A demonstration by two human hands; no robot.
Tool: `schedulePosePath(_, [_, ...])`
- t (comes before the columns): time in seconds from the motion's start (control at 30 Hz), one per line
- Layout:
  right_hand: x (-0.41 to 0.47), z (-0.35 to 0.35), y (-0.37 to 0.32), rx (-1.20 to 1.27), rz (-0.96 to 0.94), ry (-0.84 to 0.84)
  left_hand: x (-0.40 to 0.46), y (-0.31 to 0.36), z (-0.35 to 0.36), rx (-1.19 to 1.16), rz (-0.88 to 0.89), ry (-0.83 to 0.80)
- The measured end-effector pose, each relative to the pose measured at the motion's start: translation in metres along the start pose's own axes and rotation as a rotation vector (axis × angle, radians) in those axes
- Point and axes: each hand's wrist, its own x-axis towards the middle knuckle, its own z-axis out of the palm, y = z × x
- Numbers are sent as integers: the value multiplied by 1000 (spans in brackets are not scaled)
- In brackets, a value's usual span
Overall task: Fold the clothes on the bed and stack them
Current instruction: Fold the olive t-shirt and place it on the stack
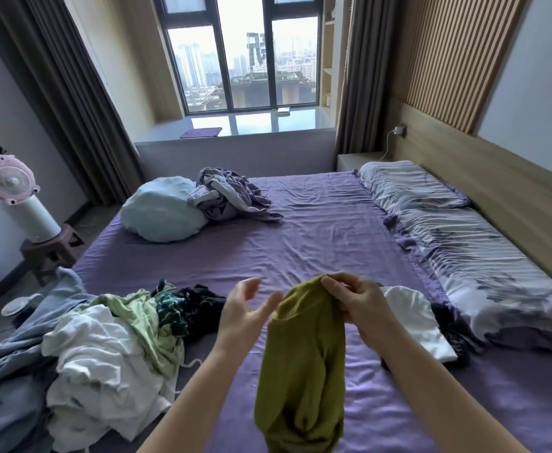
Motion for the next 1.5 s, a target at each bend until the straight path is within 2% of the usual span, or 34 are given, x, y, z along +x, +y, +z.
schedulePosePath(0.07, [7,5,-6,-65,-16,-6,-13,10,12,-58,76,-236])
schedulePosePath(0.13, [14,5,-11,-79,-32,24,-16,17,23,-48,79,-300])
schedulePosePath(0.23, [17,-3,-16,-67,-62,48,-7,28,28,-43,152,-178])
schedulePosePath(0.37, [-1,-12,1,-158,-70,-203,10,45,18,-32,246,-60])
schedulePosePath(0.4, [-5,-14,7,-180,-81,-216,15,50,14,-36,258,-40])
schedulePosePath(0.47, [-6,-20,13,-147,-90,-132,22,57,5,-31,267,-1])
schedulePosePath(0.53, [-3,-27,8,-25,-33,-54,30,60,-7,-130,201,32])
schedulePosePath(0.6, [3,-31,0,56,31,-24,35,60,-21,-292,91,38])
schedulePosePath(0.7, [11,-30,-11,71,75,-12,38,57,-37,-310,73,3])
schedulePosePath(0.83, [24,-23,-24,88,77,18,33,52,-46,-189,153,-56])
schedulePosePath(0.9, [29,-19,-27,114,95,29,29,48,-50,-135,221,-159])
schedulePosePath(1.03, [36,-13,-26,116,101,31,27,37,-57,406,390,-390])
schedulePosePath(1.13, [38,-14,-20,150,113,47,27,32,-52,583,403,-416])
schedulePosePath(1.2, [39,-17,-14,118,137,44,27,37,-47,507,344,-394])
schedulePosePath(1.33, [35,-17,-4,-217,70,-31,21,54,-33,3,126,-389])
schedulePosePath(1.4, [28,-10,-3,-374,-79,-64,20,63,-24,-188,57,-396])
schedulePosePath(1.5, [9,2,-5,-493,-369,-32,25,75,-15,-309,2,-379])
